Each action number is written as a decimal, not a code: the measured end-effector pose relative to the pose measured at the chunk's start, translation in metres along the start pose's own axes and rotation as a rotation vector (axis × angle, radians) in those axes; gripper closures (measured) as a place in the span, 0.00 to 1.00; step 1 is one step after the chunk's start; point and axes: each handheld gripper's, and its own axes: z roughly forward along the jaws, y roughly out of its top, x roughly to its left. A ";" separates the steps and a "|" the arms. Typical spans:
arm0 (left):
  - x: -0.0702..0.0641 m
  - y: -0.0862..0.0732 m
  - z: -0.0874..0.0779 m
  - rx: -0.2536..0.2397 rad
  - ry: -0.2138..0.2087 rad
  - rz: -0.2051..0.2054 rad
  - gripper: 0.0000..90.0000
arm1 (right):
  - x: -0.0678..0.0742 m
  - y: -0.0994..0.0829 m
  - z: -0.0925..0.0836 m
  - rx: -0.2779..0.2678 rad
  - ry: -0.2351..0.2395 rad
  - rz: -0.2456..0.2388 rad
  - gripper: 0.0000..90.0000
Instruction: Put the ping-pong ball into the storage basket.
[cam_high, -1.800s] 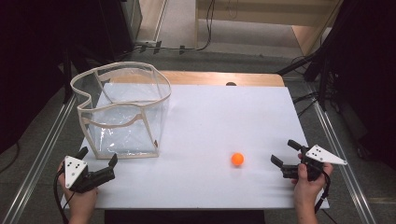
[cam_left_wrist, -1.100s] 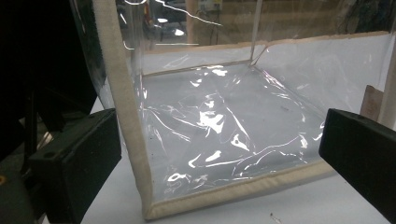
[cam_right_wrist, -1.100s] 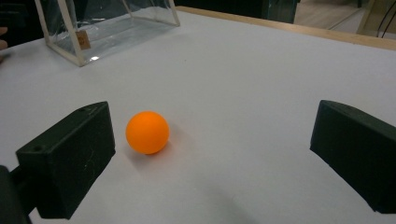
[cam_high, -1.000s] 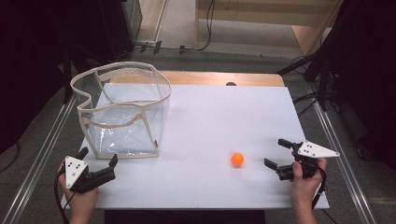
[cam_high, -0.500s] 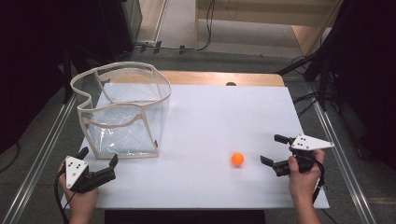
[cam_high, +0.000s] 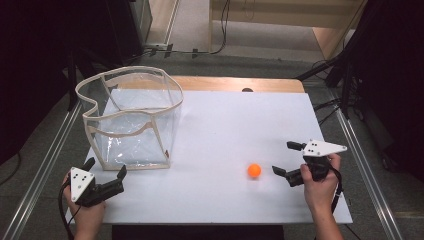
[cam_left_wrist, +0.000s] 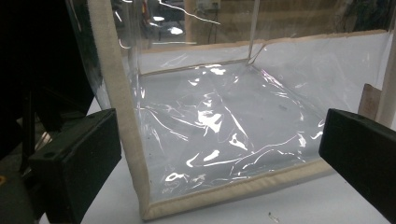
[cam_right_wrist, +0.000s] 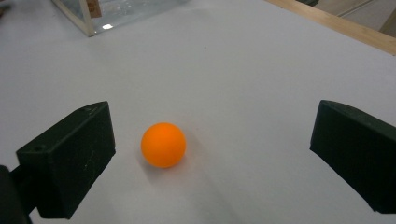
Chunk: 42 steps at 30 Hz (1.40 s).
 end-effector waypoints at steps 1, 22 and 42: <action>0.000 0.000 0.000 -0.001 0.000 0.002 0.00 | 0.000 0.002 0.001 0.011 0.004 -0.006 0.00; 0.001 0.000 0.000 -0.003 -0.002 -0.002 0.00 | 0.008 0.022 0.022 0.125 0.051 -0.056 0.00; 0.001 0.000 0.000 -0.004 -0.004 -0.004 0.00 | 0.017 0.038 0.049 0.286 0.103 -0.113 0.00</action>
